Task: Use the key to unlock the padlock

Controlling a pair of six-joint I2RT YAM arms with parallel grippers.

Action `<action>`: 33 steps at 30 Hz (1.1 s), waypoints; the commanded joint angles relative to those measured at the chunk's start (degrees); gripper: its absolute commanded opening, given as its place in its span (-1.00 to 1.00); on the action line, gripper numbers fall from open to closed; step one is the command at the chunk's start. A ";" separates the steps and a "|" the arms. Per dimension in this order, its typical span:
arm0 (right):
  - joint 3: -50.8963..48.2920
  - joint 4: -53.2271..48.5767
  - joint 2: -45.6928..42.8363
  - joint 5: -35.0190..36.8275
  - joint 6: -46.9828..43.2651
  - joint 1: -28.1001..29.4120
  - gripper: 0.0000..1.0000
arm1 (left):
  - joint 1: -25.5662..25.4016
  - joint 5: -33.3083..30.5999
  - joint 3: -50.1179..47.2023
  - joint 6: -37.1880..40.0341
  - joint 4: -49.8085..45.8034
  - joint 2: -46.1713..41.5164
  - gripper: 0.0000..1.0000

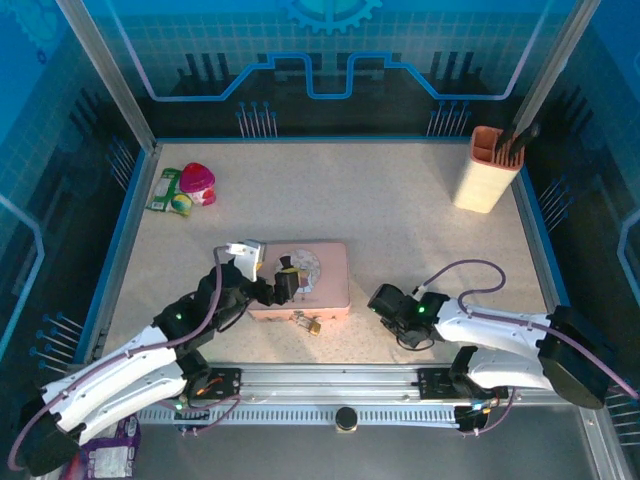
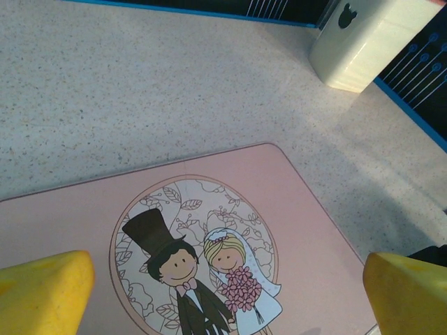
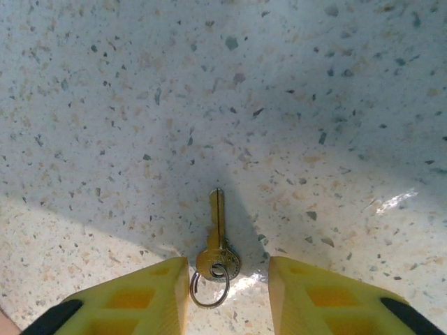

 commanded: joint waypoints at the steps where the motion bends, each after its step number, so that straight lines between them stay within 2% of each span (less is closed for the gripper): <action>1: 1.99 -1.48 2.19 1.68 3.93 1.49 -0.31 | -0.28 -0.51 -1.11 0.27 0.31 -1.77 0.98; 22: 3.41 -0.97 5.24 2.78 1.70 1.58 -0.71 | -0.24 -0.81 -1.47 -0.10 0.27 -2.22 0.99; 28: 3.62 -1.29 1.59 6.69 -4.92 1.66 -0.92 | -0.27 -1.70 -1.48 0.10 0.88 -0.58 0.99; 33: 3.94 -0.46 -2.91 9.88 -15.05 1.66 -1.00 | -0.21 -3.16 -1.65 0.41 1.33 -0.05 0.99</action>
